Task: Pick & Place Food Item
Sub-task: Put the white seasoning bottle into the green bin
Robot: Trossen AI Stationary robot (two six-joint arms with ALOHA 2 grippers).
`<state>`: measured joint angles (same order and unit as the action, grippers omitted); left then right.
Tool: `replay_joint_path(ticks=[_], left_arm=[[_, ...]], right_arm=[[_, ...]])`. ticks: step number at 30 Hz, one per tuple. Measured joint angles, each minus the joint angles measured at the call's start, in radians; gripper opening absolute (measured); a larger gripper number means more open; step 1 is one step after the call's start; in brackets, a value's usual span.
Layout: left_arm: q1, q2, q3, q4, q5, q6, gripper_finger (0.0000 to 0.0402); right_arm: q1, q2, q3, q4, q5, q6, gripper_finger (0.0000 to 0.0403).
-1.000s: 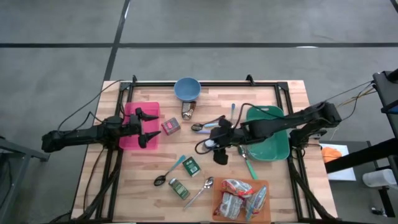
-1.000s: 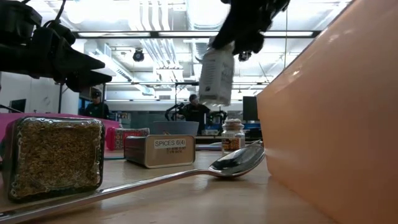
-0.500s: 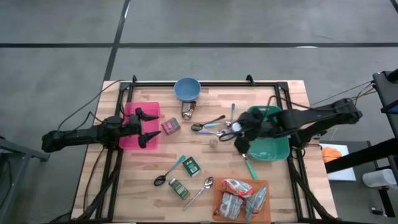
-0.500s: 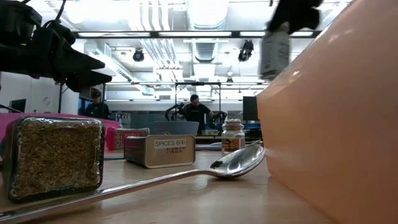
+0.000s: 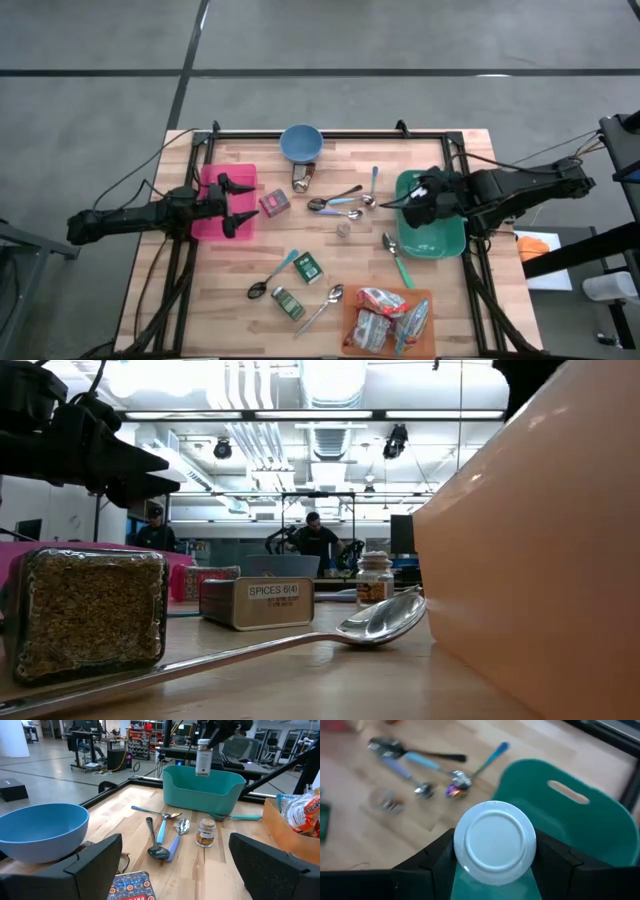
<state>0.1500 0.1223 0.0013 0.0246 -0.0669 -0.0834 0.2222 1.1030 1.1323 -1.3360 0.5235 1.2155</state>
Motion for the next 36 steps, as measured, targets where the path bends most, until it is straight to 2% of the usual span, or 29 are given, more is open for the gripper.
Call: replay_joint_path(ticks=[13,19,29,36], left_arm=[[0.000,0.000,0.000,0.000,0.000,0.000,0.0372],[0.000,0.000,0.000,0.000,0.000,0.000,0.0372],[0.000,0.000,0.000,0.000,0.000,0.000,0.0372],[0.000,0.000,0.000,0.000,0.000,0.000,0.0372]], right_arm=[[-0.045,-0.181,-0.253,-0.077,0.010,0.316,0.0201],[-0.123,-0.243,-0.350,-0.087,0.019,0.395,0.0201],[-0.290,-0.221,-0.402,-0.011,0.019,0.341,0.0216],[-0.380,-0.182,-0.468,0.107,0.001,0.265,0.0209]])
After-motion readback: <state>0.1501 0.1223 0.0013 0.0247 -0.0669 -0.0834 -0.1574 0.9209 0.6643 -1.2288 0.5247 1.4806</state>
